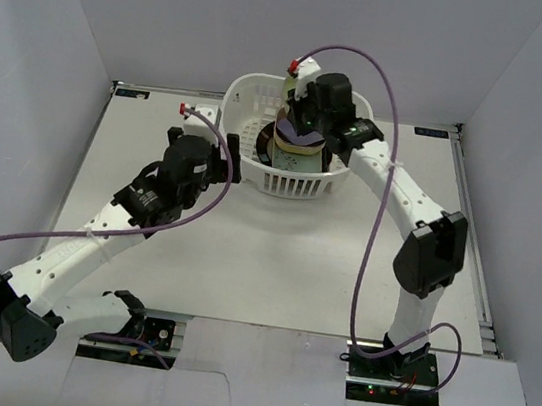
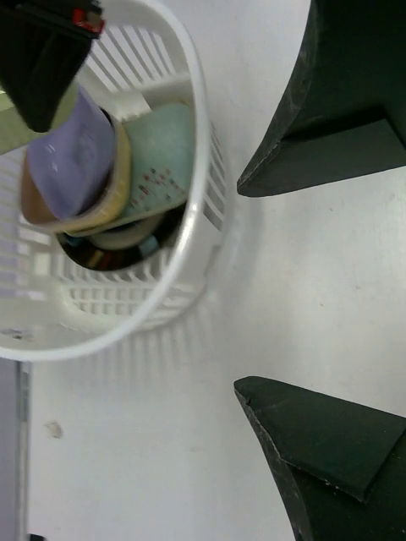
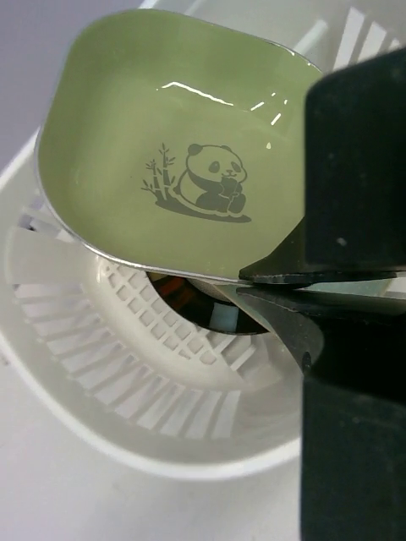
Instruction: Place the plates into the plastic bin on the countertop
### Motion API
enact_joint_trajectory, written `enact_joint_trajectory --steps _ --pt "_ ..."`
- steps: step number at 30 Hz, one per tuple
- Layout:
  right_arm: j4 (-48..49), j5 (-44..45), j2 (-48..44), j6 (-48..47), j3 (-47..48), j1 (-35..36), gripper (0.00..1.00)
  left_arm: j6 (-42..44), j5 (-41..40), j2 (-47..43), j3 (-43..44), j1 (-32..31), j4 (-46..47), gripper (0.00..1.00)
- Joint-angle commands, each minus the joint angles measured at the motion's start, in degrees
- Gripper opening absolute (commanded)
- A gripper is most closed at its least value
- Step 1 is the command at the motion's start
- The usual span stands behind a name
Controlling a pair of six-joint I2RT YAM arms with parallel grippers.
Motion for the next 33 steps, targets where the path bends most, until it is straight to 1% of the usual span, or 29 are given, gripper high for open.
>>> enact_joint_trajectory --steps 1,4,9,11,14,16,20,23,24,25,26,27,28,29,30,31,32,33 --pt "-9.9 9.8 7.5 -7.1 8.2 4.2 0.08 -3.4 -3.3 -4.9 -6.3 0.7 -4.0 0.98" --pt "-10.5 12.5 11.1 -7.0 9.5 4.9 0.08 -3.4 -3.4 -7.5 -9.2 0.9 -4.1 0.98" --pt "-10.2 16.1 15.2 -8.5 11.9 4.9 0.08 -3.8 -1.8 -8.7 -11.2 1.0 -2.0 0.98" --pt "-11.2 16.1 16.9 -8.9 14.1 4.9 0.09 -4.0 -1.0 -9.1 -12.4 1.0 -1.0 0.98" --pt "-10.7 16.1 17.4 -7.7 15.0 5.1 0.16 -4.1 -0.6 -9.5 -13.5 1.1 0.5 0.98" --pt "-9.6 17.4 17.4 -7.5 15.1 5.2 0.17 -4.1 -0.5 -9.8 -13.8 1.2 1.2 0.98" --pt "-8.4 21.5 18.5 -9.0 18.7 5.4 0.18 -4.1 0.4 -10.5 -14.1 1.3 2.1 0.98" --pt "-8.9 24.5 18.9 -11.0 19.0 5.3 0.43 -4.5 0.8 -11.0 -14.9 1.4 2.5 0.98" --pt "-8.8 24.9 18.6 -10.8 18.3 5.3 0.61 -4.7 0.9 -11.2 -15.3 1.4 2.6 0.98" --pt "-8.8 24.6 18.4 -10.5 18.1 5.3 0.69 -4.9 1.1 -11.3 -15.3 1.4 2.6 0.98" --pt "-8.8 23.6 17.3 -10.1 17.8 5.3 0.73 -5.2 1.5 -11.4 -15.2 1.4 2.6 0.98" --pt "-8.6 21.8 16.6 -9.1 17.5 5.4 0.8 -5.4 2.1 -11.5 -14.6 1.4 2.6 0.98" --pt "-8.3 21.1 15.7 -8.4 17.3 5.3 0.84 -5.4 2.3 -11.5 -14.2 1.4 2.6 0.98" --pt "-8.0 20.3 14.7 -7.8 17.0 5.3 0.86 -5.5 2.6 -11.7 -13.7 1.4 2.6 0.98" --pt "-7.1 19.1 12.2 -6.5 15.8 5.3 0.92 -5.5 3.1 -11.9 -12.6 1.4 2.3 0.98" --pt "-6.2 18.4 10.5 -5.8 14.7 5.4 0.93 -5.6 3.3 -12.2 -12.1 1.4 2.4 0.98" --pt "-5.2 17.7 6.2 -4.9 13.0 5.4 0.98 -5.7 3.7 -12.7 -11.7 1.4 2.3 0.98" --pt "-3.9 17.1 3.6 -4.0 11.0 5.3 0.9 -5.8 4.2 -13.0 -11.3 1.4 2.3 0.98"
